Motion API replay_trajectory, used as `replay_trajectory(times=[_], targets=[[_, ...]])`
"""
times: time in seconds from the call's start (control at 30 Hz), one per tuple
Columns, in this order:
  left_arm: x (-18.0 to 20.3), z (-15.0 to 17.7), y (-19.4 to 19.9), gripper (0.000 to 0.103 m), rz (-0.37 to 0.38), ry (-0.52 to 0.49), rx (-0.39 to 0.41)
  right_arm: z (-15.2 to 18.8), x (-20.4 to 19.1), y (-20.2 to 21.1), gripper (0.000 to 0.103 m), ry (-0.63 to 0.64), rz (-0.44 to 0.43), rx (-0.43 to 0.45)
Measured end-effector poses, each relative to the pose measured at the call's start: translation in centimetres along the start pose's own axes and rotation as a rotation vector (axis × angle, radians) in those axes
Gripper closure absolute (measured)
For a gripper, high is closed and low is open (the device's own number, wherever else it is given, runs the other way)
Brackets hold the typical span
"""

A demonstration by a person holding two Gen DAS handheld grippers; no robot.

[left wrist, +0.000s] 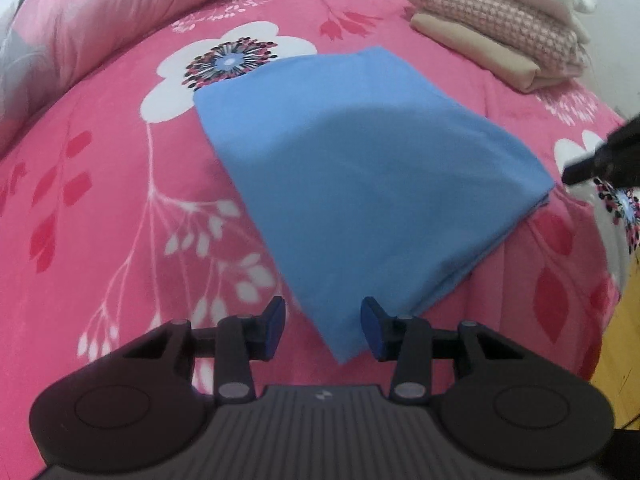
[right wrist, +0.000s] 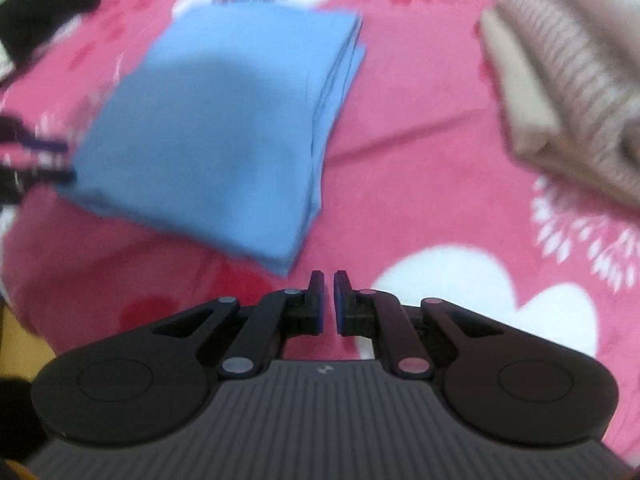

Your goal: Fold clothes

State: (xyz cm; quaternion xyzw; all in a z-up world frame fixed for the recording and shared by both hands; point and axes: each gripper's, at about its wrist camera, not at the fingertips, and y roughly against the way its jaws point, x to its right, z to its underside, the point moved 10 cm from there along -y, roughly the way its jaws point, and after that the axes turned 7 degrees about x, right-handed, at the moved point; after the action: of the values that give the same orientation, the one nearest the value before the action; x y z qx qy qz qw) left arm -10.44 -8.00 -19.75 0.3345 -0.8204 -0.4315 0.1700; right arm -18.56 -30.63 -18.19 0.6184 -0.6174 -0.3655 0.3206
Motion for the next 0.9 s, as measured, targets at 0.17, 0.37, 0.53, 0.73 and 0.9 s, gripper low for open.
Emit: replay_trajectory(times=[0.17,0.37,0.53,0.73,0.9], targets=[[0.2,-0.9,0.4,0.060,0.006,0.016,0.044,-5.5,-6.0,0.1,0.098,0.100,-0.131,0.119],[1.2,1.1,-1.7,0.059,0.029,-0.023,-0.015,-5.9,-13.7,-3.0,0.098,0.223,-0.289,0.083],[0.9,1.5,-1.7,0.058,0.042,-0.005,0.000,-1.5,-14.7,-3.7,0.098,0.378,-0.268,-0.068],[0.8,1.6,-1.8,0.058,0.053,-0.003,0.005,-4.6,-16.1,-2.6,0.098,0.434,-0.274,0.013],[0.6,1.6,-2.0,0.055,0.061,0.002,0.002,-2.3,-16.7,-4.6,0.098,0.469,-0.268,-0.054]])
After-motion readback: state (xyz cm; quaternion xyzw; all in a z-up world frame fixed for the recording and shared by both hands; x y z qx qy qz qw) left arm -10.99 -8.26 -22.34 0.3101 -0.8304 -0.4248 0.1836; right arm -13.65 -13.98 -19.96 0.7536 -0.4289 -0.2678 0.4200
